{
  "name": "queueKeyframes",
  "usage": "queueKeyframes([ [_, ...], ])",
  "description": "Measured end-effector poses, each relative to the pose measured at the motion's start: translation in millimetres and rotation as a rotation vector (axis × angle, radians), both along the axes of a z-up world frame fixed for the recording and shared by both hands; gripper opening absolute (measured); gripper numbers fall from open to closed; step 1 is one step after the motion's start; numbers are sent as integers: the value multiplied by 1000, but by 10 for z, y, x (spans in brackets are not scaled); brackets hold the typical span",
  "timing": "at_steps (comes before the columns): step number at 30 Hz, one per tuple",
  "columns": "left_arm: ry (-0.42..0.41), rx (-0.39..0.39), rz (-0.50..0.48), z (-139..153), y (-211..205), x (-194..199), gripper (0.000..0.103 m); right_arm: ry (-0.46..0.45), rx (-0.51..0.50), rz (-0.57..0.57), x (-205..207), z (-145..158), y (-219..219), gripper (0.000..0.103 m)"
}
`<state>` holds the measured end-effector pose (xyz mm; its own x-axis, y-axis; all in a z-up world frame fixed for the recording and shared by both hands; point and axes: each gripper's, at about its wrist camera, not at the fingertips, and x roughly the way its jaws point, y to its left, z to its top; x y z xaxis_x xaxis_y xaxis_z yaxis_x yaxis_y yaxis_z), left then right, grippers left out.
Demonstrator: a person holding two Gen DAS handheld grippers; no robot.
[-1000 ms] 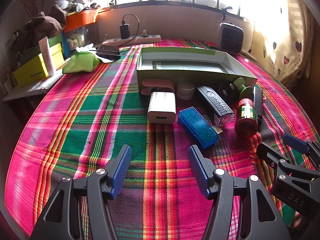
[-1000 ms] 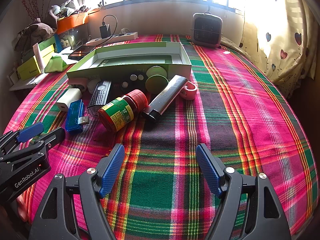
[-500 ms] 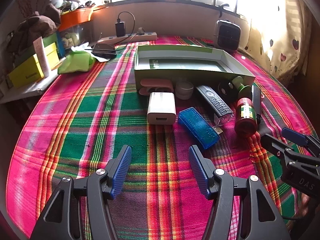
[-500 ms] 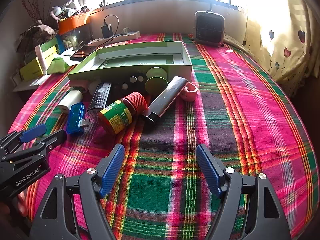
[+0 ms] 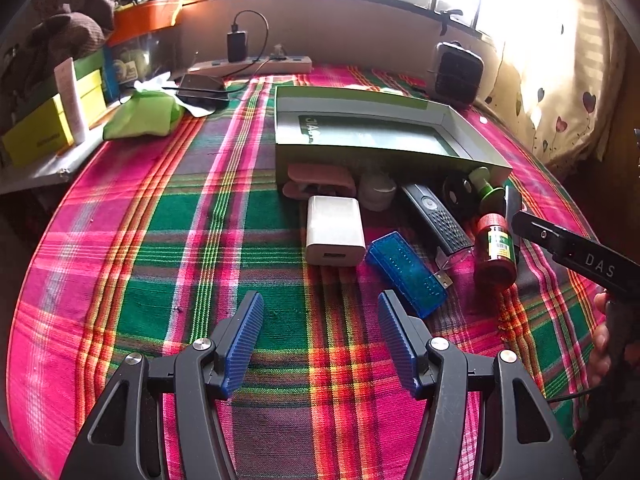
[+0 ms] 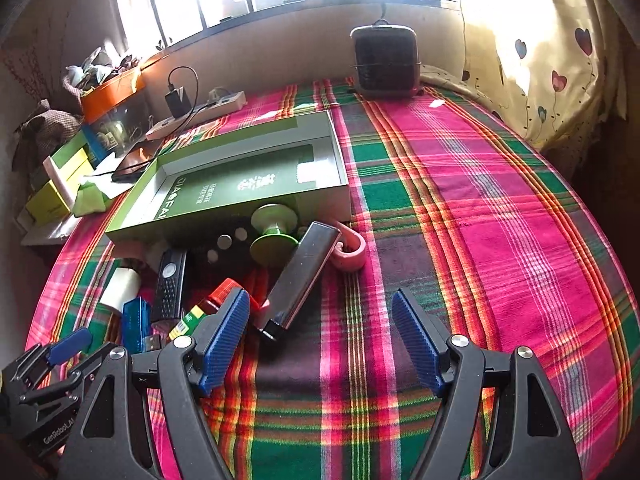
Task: Organize rigid objects
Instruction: 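Grasp the white USB charger with the left tool while the right tool grasps the dark grey stick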
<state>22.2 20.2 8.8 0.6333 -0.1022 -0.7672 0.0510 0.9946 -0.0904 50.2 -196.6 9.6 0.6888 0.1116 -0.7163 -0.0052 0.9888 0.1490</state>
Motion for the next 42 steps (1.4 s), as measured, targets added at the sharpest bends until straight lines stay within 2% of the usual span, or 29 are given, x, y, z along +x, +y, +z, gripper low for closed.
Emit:
queueKeyframes([
  [6, 3, -16, -1, 34, 29, 98, 59, 20, -28, -8, 147, -27, 38, 74],
  [9, 7, -18, -1, 47, 32, 165, 59, 33, -30, -8, 197, -44, 56, 70],
  [27, 31, 33, 17, 6, -52, 420, 59, 30, -45, 2, 104, -52, -59, 27],
  [42, 15, 80, 38, -12, -105, 491, 56, 21, -63, 43, -6, -56, -165, 24],
])
